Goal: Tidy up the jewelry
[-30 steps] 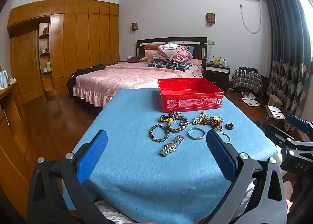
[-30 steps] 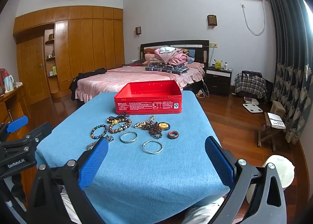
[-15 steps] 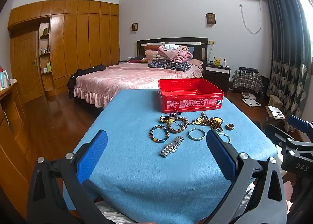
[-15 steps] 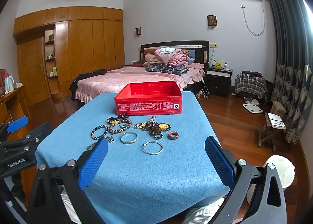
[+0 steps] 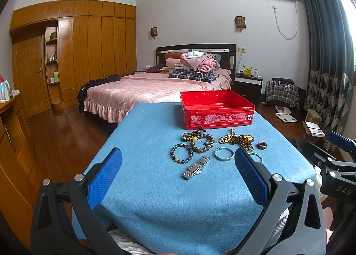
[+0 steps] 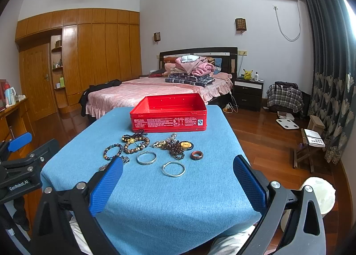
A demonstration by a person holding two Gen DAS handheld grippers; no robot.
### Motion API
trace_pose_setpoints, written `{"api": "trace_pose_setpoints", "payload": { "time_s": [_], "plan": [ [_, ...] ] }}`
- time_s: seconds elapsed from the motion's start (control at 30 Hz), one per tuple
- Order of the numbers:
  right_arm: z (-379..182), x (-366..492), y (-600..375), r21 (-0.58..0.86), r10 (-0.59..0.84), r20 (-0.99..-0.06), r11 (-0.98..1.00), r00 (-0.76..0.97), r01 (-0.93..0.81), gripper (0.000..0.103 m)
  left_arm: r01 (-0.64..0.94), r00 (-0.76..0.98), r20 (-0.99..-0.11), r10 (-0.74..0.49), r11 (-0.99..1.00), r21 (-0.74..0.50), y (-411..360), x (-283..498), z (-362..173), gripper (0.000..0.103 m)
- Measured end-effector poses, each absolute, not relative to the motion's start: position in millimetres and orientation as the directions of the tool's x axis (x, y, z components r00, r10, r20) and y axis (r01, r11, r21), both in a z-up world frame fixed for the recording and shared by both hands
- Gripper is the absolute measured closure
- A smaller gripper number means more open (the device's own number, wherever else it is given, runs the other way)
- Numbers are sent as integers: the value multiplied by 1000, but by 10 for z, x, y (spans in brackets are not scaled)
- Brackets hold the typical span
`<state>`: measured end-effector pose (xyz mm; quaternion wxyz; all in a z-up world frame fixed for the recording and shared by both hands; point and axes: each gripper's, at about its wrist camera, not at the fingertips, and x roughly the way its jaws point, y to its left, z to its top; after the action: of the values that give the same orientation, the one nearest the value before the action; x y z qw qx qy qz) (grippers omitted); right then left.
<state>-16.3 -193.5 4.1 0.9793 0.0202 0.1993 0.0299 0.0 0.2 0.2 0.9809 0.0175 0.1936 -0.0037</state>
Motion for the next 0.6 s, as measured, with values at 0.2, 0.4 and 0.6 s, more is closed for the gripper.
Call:
{"api": "trace_pose_setpoints", "payload": {
  "time_s": [0.2,0.4,0.6],
  "plan": [
    [42,-166,-1936,52,67,-388,997,919,-51,6,14,926,-379,-1,999,33,2,5,3,5],
    [44,-165,-1937,52,66,-386,997,920,-50,6,14,926,-377,-1,999,33,2,2,3,5],
    [44,-172,-1938,53,67,-385,997,920,-51,6,14,927,-376,-1,999,33,2,0,3,5]
  ]
}}
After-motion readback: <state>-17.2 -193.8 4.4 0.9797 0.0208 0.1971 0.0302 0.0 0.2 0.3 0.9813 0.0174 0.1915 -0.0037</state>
